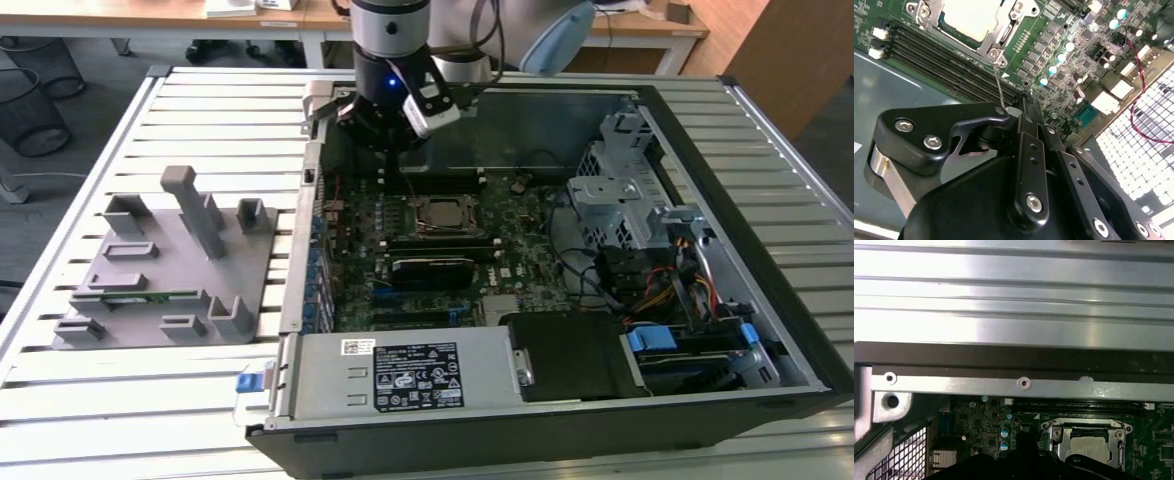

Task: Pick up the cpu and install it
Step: 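Install the first cpu locking lever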

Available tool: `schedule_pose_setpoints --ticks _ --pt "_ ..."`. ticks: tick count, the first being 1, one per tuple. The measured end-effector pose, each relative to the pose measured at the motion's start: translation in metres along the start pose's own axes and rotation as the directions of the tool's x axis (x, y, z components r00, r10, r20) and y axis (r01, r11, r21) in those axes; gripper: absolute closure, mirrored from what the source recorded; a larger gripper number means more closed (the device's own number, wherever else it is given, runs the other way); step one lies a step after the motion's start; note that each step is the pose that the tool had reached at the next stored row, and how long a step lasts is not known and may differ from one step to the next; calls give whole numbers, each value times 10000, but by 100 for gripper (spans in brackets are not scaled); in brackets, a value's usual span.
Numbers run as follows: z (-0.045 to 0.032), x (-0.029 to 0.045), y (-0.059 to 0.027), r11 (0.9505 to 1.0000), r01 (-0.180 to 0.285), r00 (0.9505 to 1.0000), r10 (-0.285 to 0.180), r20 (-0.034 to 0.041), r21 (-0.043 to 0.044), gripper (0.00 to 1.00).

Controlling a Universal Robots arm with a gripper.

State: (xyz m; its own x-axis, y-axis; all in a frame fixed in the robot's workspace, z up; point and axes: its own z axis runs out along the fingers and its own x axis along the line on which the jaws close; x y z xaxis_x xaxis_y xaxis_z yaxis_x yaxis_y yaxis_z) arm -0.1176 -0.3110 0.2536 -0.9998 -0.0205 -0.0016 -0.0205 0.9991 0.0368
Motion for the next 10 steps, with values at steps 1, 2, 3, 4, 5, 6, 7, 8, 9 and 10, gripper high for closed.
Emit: schedule_pose_setpoints --ticks 1,2,3,4,5,6,7,8,9,10 --pt "0 -7 4 10000 -19 10000 19 1 -1 89" --pt "0 -18 8 10000 -35 10000 35 2 0 89" --pt "1 -33 10 10000 -43 10000 43 3 -2 89" --pt "1 -53 11 10000 -44 10000 44 3 -5 89" --pt "1 -76 12 10000 -44 10000 44 2 -6 89" --pt "1 -103 13 10000 -43 10000 43 2 -7 89" --pt "1 -127 14 10000 -43 10000 43 2 -7 89" --pt "1 -151 15 10000 -44 10000 44 2 -7 89" --pt "1 -176 15 10000 -44 10000 44 3 -7 89" --pt "1 -200 15 10000 -44 10000 44 2 -7 89"
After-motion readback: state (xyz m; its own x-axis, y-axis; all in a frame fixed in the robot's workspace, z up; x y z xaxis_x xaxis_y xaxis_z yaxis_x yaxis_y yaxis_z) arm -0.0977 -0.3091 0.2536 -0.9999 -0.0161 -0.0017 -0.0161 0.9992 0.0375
